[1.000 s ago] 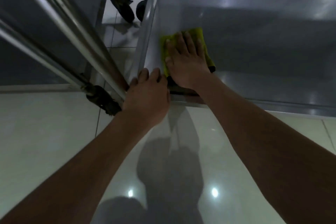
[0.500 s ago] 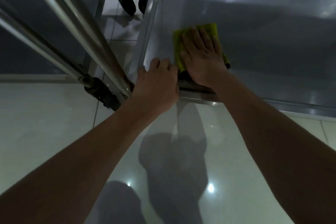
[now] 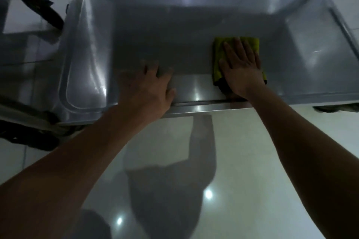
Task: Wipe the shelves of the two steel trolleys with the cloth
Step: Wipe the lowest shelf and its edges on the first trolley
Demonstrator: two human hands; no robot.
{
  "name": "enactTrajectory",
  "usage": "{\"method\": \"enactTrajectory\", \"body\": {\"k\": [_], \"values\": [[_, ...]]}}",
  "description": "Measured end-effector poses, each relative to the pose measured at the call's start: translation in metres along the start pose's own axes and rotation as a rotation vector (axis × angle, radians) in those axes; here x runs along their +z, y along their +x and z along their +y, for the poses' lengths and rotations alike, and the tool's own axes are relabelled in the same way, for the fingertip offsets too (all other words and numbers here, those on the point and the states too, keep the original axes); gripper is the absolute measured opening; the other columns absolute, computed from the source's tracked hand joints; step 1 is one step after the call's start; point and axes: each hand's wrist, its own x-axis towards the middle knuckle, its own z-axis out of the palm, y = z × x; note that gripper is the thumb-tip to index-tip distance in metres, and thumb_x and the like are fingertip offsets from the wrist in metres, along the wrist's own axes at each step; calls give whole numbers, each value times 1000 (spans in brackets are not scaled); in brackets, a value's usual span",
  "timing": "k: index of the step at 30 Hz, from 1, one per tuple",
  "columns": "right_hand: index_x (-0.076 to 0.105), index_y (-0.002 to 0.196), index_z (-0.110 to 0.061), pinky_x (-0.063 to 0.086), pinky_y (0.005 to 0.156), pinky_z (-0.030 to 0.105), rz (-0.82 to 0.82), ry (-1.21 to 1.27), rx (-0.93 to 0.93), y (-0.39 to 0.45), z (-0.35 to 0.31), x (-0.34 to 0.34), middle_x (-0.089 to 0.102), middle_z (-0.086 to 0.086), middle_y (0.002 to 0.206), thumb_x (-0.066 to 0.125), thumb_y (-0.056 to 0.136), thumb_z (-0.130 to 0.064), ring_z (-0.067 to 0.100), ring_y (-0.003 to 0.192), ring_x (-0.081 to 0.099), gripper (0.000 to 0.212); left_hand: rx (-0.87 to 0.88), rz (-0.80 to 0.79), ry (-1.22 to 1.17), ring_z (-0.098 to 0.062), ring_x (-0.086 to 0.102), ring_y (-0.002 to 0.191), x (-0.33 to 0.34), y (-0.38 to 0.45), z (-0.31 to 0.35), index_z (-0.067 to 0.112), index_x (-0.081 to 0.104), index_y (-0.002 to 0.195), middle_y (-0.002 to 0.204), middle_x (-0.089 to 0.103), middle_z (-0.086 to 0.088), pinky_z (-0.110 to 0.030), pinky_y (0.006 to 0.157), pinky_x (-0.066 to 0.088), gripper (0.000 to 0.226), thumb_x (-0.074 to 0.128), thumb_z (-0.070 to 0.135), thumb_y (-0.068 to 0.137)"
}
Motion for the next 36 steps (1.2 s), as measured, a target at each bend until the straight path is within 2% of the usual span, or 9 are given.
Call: {"method": "enactTrajectory", "body": {"k": [4,10,14,18,20,22,27,32,36], "values": [[19,160,-28,2,125,48,-23,77,137,4,29,0,6,1,169,28,106,-48,25,156,1,59,2,44,-41,-36,33,142,9,2,-1,35,44,145,153,37,-6,-67,100,38,55,44,57,95],[18,160,-32,-1,124,51,-22,143,213,7,14,1,3,1,169,28,105,-48,24,155,0,57,11,70,-60,-33,35,141,9,-1,-4,36,46,142,150,40,-4,-69,99,37,55,40,60,93],[14,160,-32,-3,123,51,-39,157,229,11,7,1,-1,1,169,25,106,-48,24,155,-3,58,5,13,-97,-26,26,148,2,-2,-12,40,39,147,159,31,4,-58,110,32,57,46,59,94],[12,160,-33,-5,123,52,-59,146,203,19,-13,4,-3,1,169,23,105,-50,24,155,-5,58,-110,119,-114,-31,47,129,-17,-17,-48,26,55,137,145,51,-2,-50,97,44,49,56,45,92],[10,160,-34,-5,123,52,-73,133,170,27,-36,5,-5,0,169,21,105,-51,24,155,-7,59,-206,132,-103,-34,49,126,-21,-29,-72,23,60,131,140,55,-5,-53,99,44,45,59,42,90],[10,160,-34,-6,123,51,-80,135,118,39,-68,6,-6,0,169,20,104,-52,23,155,-8,59,-266,73,-87,-34,48,127,-22,-42,-91,23,62,128,140,54,-5,-54,101,44,43,58,43,90],[15,160,-30,-5,123,53,-63,168,-95,62,-176,9,-1,3,169,23,105,-49,25,155,-6,59,-288,49,-74,-30,51,118,-20,-64,-110,24,61,123,129,55,-1,-50,91,48,36,51,41,93],[17,160,-27,-8,121,54,-94,198,-248,77,-270,11,-1,5,169,24,105,-45,26,155,-6,58,-256,115,-2,-29,51,119,-10,-82,-128,26,60,129,127,56,-1,-49,92,44,38,46,39,97],[10,160,-26,-13,119,56,-165,264,-325,89,-329,12,-6,6,169,23,104,-41,27,154,-12,60,-228,78,11,-28,44,132,-8,-85,-132,26,49,143,143,49,-1,-53,101,42,49,36,38,97]]}}
